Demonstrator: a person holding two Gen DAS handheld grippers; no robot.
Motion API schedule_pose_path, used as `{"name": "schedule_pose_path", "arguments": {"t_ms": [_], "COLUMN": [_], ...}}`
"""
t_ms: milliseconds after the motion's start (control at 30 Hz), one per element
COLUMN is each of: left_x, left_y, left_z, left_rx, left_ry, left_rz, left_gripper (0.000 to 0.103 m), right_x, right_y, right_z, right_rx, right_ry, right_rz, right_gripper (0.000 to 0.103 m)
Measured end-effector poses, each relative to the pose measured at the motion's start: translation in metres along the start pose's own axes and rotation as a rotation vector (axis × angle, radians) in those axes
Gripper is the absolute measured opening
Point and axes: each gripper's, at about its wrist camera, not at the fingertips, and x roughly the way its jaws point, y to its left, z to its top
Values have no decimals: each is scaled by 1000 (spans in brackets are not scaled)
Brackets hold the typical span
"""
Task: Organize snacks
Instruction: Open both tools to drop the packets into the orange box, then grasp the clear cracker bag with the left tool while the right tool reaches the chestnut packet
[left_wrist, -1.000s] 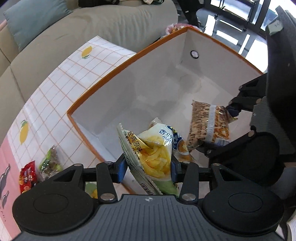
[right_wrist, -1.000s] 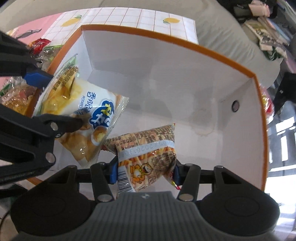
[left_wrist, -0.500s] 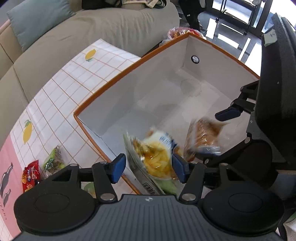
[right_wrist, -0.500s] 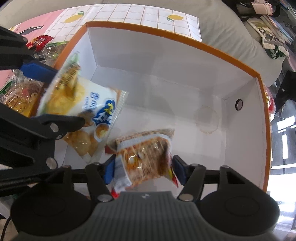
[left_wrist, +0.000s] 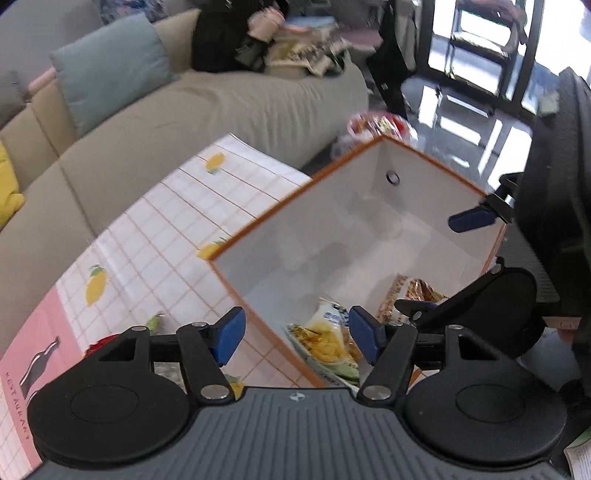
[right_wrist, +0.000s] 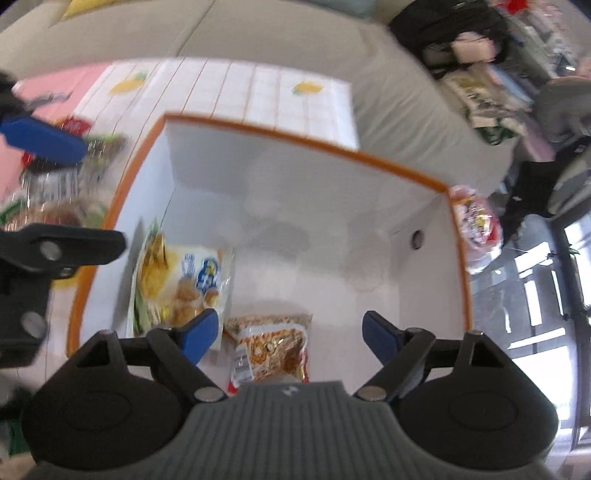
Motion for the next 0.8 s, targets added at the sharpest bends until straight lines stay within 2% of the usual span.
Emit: {"name": "schedule_pose_path", "arguments": {"t_ms": [333,533,667,800], "left_x": [-49,-70,-79,-85], "left_y": [44,78,99,119], "left_z": [-35,-73,-102,-134], "left_rx": [-127,-232,-303,-377], "left_ry": [-114,-145,-152,-159], "left_rz": [95,139,172,189], "left_gripper": [75,75,75,75], "right_x": [-54,-76,-81,-79], "right_y": [39,82,111,141], "right_z": [-7,-13,-19,-24], "right_rx": [102,141,190,220], "right_ry": [-201,-328,-384,-410], "right_rz": [-36,3,58,74], "right_gripper": [89,91,91,91]}}
